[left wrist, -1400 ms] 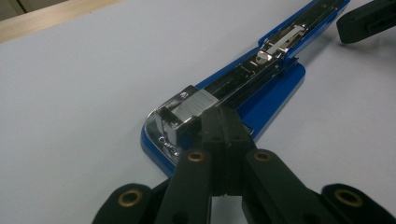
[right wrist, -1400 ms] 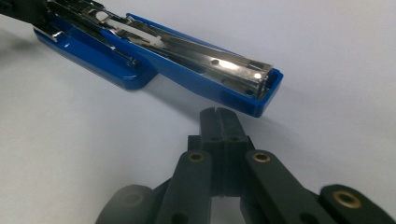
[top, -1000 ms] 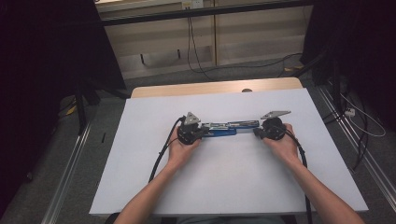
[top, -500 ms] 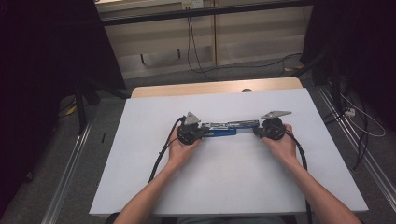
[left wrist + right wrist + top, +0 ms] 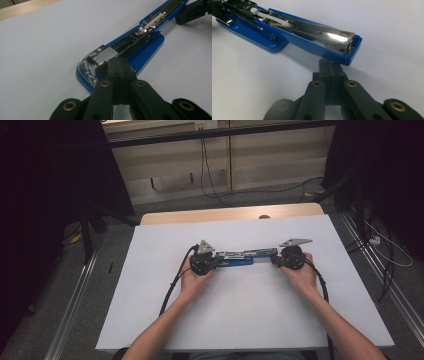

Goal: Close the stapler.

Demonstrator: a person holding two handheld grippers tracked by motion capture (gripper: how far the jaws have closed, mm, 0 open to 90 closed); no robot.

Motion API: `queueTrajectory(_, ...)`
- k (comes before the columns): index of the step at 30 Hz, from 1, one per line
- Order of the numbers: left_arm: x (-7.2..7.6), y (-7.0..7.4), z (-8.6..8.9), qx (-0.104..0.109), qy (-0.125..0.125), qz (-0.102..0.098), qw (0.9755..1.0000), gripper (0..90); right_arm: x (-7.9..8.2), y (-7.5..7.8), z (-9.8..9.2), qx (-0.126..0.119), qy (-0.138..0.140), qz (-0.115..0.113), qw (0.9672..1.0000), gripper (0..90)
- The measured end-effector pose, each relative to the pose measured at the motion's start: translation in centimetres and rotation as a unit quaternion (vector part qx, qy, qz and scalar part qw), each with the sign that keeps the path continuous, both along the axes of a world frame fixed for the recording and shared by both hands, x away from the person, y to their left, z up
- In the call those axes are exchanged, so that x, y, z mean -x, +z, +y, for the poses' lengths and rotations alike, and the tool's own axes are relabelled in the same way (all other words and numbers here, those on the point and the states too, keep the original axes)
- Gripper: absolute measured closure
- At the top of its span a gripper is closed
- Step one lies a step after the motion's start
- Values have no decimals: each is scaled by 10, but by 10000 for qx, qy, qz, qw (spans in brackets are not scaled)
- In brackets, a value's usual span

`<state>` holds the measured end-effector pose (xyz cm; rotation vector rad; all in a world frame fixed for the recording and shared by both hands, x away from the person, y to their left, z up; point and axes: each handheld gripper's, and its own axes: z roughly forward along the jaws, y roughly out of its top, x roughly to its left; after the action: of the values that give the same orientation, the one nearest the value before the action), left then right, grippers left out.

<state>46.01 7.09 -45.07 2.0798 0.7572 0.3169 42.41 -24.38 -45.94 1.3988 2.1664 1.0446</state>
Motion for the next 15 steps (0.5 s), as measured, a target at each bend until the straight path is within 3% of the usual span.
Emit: queueTrajectory(15, 0, 0, 0, 23, 3, 51, 10000, 900, 0, 0, 2, -24, -30, -11, 10000, 900)
